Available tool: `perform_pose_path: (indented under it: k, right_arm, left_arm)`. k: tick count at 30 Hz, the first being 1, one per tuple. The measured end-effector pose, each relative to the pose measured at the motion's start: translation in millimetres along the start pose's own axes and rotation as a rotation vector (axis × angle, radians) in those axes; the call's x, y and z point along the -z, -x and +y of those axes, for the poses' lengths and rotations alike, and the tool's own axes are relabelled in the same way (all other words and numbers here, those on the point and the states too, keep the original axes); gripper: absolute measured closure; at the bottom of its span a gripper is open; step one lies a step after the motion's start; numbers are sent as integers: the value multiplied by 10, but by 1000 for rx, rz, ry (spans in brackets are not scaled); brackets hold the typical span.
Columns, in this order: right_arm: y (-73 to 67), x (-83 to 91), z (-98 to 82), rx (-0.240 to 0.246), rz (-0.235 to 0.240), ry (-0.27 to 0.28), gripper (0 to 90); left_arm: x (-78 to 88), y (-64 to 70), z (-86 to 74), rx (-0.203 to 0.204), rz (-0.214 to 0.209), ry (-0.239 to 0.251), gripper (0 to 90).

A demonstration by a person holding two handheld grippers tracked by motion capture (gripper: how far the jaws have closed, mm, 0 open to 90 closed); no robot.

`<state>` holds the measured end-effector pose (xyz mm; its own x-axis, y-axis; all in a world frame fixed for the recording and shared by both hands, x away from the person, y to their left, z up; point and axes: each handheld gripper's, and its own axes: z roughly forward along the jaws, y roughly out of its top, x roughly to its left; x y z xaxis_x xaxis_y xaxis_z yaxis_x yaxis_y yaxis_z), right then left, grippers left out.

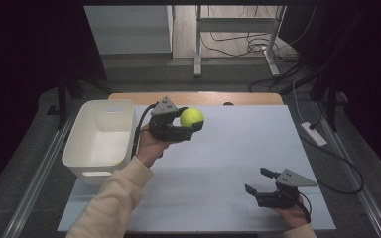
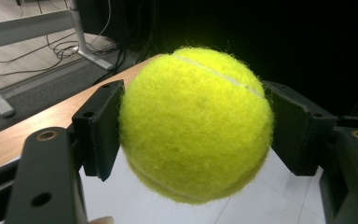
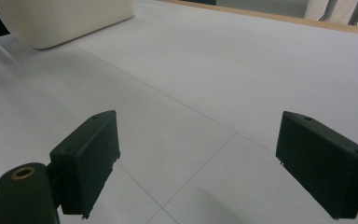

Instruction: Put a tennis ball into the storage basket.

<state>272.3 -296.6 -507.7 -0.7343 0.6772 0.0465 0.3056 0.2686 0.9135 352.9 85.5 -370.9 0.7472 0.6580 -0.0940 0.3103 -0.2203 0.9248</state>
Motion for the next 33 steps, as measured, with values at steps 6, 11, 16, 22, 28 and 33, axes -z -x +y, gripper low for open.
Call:
perform_pose_path:
  k: [6,11,16,22,28,33]
  right_arm:
    - [0,0,0,2,-1,0,133]
    - [-1,-1,-1,2,0,-1,133]
    - [0,-2,-1,2,0,-2,133]
    - [0,-2,-1,3,-1,-3,133]
    - [-1,-1,-1,5,-1,-2,134]
    - [-2,-3,0,6,0,0,133]
  left_arm:
    - [59,-34,5,1,16,8,267]
    - [93,-60,3,4,24,12,267]
    - [142,-96,-3,7,38,12,267]
    - [208,-140,-10,10,57,16,267]
    - [310,-199,-25,18,71,22,267]
    - [399,-261,-49,27,92,24,267]
